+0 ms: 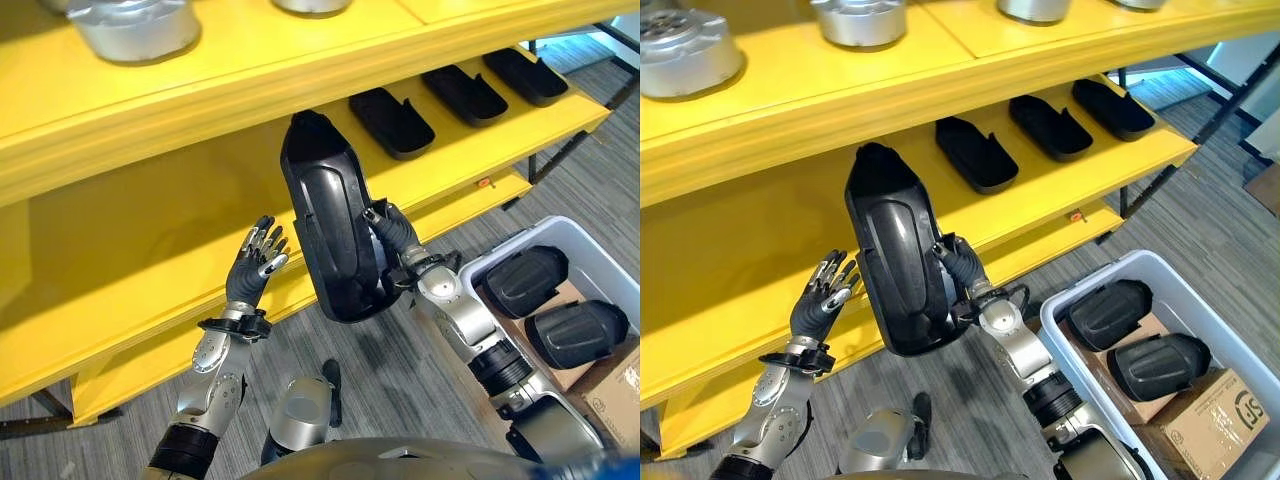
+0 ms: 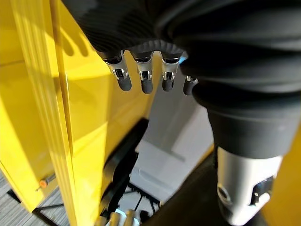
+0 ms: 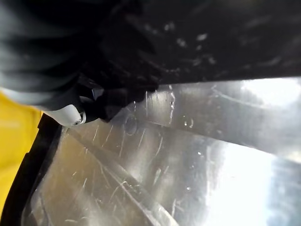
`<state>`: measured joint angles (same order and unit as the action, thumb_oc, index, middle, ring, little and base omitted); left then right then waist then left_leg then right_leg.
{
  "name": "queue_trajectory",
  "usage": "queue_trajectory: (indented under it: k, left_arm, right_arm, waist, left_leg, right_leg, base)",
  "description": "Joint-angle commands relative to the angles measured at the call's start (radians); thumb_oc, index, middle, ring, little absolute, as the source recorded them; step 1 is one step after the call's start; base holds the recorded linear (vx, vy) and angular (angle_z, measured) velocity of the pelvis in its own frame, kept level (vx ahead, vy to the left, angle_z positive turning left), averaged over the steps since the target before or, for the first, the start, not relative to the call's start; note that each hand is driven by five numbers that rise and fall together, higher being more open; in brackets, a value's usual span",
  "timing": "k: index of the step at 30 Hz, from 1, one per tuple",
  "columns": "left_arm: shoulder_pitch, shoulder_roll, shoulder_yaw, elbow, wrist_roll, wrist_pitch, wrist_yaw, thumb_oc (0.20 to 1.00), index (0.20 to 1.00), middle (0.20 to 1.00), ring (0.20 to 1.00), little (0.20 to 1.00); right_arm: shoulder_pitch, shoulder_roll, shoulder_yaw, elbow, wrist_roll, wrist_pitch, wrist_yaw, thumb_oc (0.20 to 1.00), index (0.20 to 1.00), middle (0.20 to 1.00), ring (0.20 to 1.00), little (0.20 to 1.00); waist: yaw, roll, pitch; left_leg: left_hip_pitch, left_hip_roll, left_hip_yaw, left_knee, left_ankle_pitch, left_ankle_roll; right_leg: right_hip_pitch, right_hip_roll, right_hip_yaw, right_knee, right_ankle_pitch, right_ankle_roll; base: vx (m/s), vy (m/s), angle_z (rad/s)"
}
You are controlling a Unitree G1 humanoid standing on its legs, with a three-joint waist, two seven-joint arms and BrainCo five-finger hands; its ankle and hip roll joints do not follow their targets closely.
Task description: Move parts from the plastic box to the shelf.
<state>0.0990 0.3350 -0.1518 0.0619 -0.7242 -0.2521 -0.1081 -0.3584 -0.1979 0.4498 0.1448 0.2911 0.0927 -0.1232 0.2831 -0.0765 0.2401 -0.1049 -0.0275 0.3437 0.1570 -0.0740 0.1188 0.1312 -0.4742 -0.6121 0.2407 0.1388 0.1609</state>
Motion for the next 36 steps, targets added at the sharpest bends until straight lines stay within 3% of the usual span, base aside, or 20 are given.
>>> queue_trajectory:
  k: [1, 2, 5, 6, 10, 13, 14, 21, 27, 30, 33, 34, 36]
  left_arm:
    - [-0.068, 0.005, -0.044, -0.072, 0.039, -0.013, -0.037, 1.000, 1.000, 1.000, 1.000, 1.000]
    - [-0.079, 0.002, -0.063, -0.056, 0.035, -0.018, -0.049, 1.000, 1.000, 1.000, 1.000, 1.000]
    - [-0.085, 0.000, -0.077, -0.043, 0.041, -0.027, -0.058, 1.000, 1.000, 1.000, 1.000, 1.000]
    - [-0.084, -0.006, -0.093, -0.034, 0.045, -0.024, -0.073, 1.000, 1.000, 1.000, 1.000, 1.000]
    - [-0.076, -0.012, -0.122, -0.017, 0.054, -0.026, -0.104, 1.000, 1.000, 1.000, 1.000, 1.000]
    - [-0.057, -0.020, -0.139, -0.012, 0.069, -0.012, -0.127, 1.000, 1.000, 1.000, 1.000, 1.000]
    - [-0.040, -0.028, -0.135, -0.002, 0.043, 0.046, -0.131, 1.000, 1.000, 1.000, 1.000, 1.000]
    - [-0.041, -0.025, -0.130, -0.015, 0.046, 0.035, -0.139, 1.000, 1.000, 1.000, 1.000, 1.000]
    - [-0.013, -0.041, -0.123, -0.041, 0.043, 0.047, -0.106, 1.000, 1.000, 1.000, 1.000, 1.000]
    - [0.001, -0.039, -0.119, -0.053, 0.040, 0.065, -0.109, 1.000, 1.000, 1.000, 1.000, 1.000]
    - [-0.025, -0.040, -0.134, -0.028, 0.067, 0.078, -0.125, 1.000, 1.000, 1.000, 1.000, 1.000]
    - [-0.059, -0.044, -0.150, -0.014, 0.042, 0.017, -0.132, 1.000, 1.000, 1.000, 1.000, 1.000]
    - [-0.063, -0.053, -0.148, -0.021, 0.022, 0.017, -0.098, 1.000, 1.000, 1.000, 1.000, 1.000]
  right_arm:
    - [-0.030, -0.056, -0.041, -0.065, 0.047, -0.050, -0.013, 0.200, 0.200, 0.200, 0.200, 0.200]
    - [-0.013, -0.074, -0.052, -0.064, 0.054, -0.052, 0.004, 0.200, 0.200, 0.200, 0.200, 0.200]
    - [-0.005, -0.086, -0.067, -0.040, 0.065, -0.073, 0.029, 0.200, 0.200, 0.200, 0.200, 0.200]
    - [0.009, -0.097, -0.081, -0.037, 0.079, -0.076, 0.020, 0.200, 0.200, 0.200, 0.200, 0.200]
    - [0.049, -0.106, -0.098, -0.046, 0.103, -0.074, -0.005, 0.200, 0.200, 0.200, 0.200, 0.200]
    - [0.096, -0.117, -0.123, -0.055, 0.103, -0.083, 0.011, 0.200, 0.200, 0.200, 0.200, 0.200]
    - [0.125, -0.126, -0.137, -0.058, 0.103, -0.082, 0.037, 0.200, 0.200, 0.200, 0.200, 0.200]
    - [0.087, -0.115, -0.110, -0.019, 0.094, -0.076, 0.020, 0.200, 0.200, 0.200, 0.200, 0.200]
    - [0.077, -0.120, -0.119, -0.011, 0.089, -0.026, 0.015, 0.200, 0.200, 0.200, 0.200, 0.200]
    - [0.076, -0.114, -0.121, -0.009, 0.094, -0.007, -0.004, 0.200, 0.200, 0.200, 0.200, 0.200]
    - [0.100, -0.121, -0.140, -0.030, 0.072, -0.001, -0.053, 0.200, 0.200, 0.200, 0.200, 0.200]
    - [0.110, -0.129, -0.162, -0.026, 0.077, -0.009, -0.076, 0.200, 0.200, 0.200, 0.200, 0.200]
    - [0.082, -0.126, -0.172, 0.018, 0.084, -0.015, -0.068, 0.200, 0.200, 0.200, 0.200, 0.200]
  waist:
    - [-0.072, 0.049, 0.011]
    - [-0.110, 0.069, 0.011]
    - [-0.127, 0.061, 0.017]
    - [-0.151, 0.050, 0.020]
    - [-0.189, 0.040, 0.022]
    - [-0.206, 0.035, 0.015]
    - [-0.204, 0.031, 0.003]
    - [-0.176, 0.031, 0.005]
    - [-0.166, 0.036, -0.007]
    - [-0.170, 0.041, -0.004]
    - [-0.215, 0.043, 0.005]
    - [-0.244, 0.044, 0.016]
    - [-0.238, 0.044, 0.030]
  left_leg:
    - [0.116, -0.019, -0.155, -0.193, 0.029, -0.026]
    - [0.126, -0.003, -0.203, -0.218, 0.051, -0.029]
    - [0.137, 0.000, -0.241, -0.234, 0.052, -0.043]
    - [0.148, -0.012, -0.282, -0.241, 0.045, -0.043]
    - [0.165, -0.032, -0.362, -0.243, 0.039, -0.038]
    - [0.179, -0.047, -0.414, -0.241, 0.040, -0.036]
    - [0.182, -0.052, -0.425, -0.240, 0.041, -0.040]
    - [0.168, -0.015, -0.384, -0.234, 0.051, -0.066]
    - [0.186, 0.004, -0.361, -0.230, 0.054, -0.093]
    - [0.184, 0.022, -0.300, -0.202, 0.047, -0.108]
    - [0.157, 0.079, -0.059, -0.097, 0.020, -0.128]
    - [0.146, 0.132, 0.020, -0.035, -0.009, -0.143]
    - [0.120, 0.163, -0.028, 0.020, -0.003, -0.161]
  right_leg:
    - [-0.055, 0.213, 0.191, 0.180, -0.091, -0.002]
    - [-0.152, 0.291, 0.254, 0.176, -0.148, -0.046]
    - [-0.200, 0.328, 0.284, 0.082, -0.136, -0.044]
    - [-0.241, 0.367, 0.346, 0.018, -0.113, -0.031]
    - [-0.273, 0.425, 0.459, -0.011, -0.101, -0.024]
    - [-0.245, 0.461, 0.519, -0.020, -0.123, -0.044]
    - [-0.196, 0.459, 0.517, -0.081, -0.143, -0.057]
    - [-0.137, 0.430, 0.466, -0.141, -0.161, -0.065]
    - [-0.067, 0.425, 0.424, -0.178, -0.184, -0.085]
    - [-0.052, 0.418, 0.381, -0.178, -0.197, -0.095]
    - [-0.057, 0.381, 0.273, -0.152, -0.210, -0.104]
    - [-0.062, 0.356, 0.233, -0.114, -0.234, -0.108]
    - [-0.065, 0.350, 0.250, -0.096, -0.237, -0.119]
  base:
    - [-0.02, 0.090, 1.70]
    - [-0.03, 0.023, 1.99]
    - [-0.01, -0.105, 0.90]
    - [0.04, -0.131, 0.27]
    - [0.05, -0.096, 0.73]
    - [0.06, -0.117, 0.86]
    - [0.06, -0.166, 0.98]
    - [-0.01, -0.146, 0.07]
    - [0.09, -0.120, 0.02]
    - [0.03, -0.099, 0.09]
    - [-0.09, -0.061, 0.83]
    - [-0.11, -0.007, 1.72]
    - [-0.04, 0.058, 1.48]
